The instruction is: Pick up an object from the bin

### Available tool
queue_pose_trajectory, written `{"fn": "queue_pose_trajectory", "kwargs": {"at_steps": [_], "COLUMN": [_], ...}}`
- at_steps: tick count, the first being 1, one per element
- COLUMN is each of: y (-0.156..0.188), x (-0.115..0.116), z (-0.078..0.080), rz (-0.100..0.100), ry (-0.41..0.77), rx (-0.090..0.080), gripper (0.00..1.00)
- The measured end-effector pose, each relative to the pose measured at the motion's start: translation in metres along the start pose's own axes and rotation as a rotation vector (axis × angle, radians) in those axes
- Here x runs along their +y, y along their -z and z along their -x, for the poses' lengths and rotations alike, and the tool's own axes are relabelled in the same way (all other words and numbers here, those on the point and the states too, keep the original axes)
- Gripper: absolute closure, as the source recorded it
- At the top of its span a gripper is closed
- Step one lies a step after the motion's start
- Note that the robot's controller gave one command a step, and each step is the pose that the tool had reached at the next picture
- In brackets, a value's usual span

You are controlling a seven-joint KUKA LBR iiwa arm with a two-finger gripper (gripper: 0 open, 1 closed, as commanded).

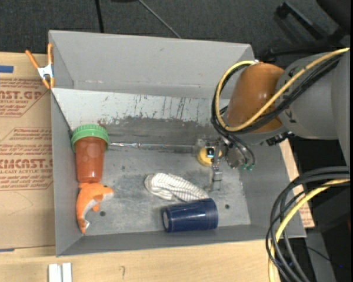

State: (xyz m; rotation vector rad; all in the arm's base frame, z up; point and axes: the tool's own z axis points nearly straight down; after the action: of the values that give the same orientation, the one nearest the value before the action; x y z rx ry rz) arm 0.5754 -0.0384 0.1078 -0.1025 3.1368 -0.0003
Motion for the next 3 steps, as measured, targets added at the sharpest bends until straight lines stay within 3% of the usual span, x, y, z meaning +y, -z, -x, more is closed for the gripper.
{"fn": "queue_pose_trajectory", "kwargs": {"at_steps": [1,2,3], "y": [-0.0377,-0.0379,-0.0379], "x": [0.0126,0.0125,0.0126], "z": [0.0018,0.0017,0.0017], "rz": [0.000,0.000,0.000], "ry": [-0.099,-0.099,-0.099], "rx": [0.001,0.001,0.001], "gripper": [1.00,0.00,0.00]}}
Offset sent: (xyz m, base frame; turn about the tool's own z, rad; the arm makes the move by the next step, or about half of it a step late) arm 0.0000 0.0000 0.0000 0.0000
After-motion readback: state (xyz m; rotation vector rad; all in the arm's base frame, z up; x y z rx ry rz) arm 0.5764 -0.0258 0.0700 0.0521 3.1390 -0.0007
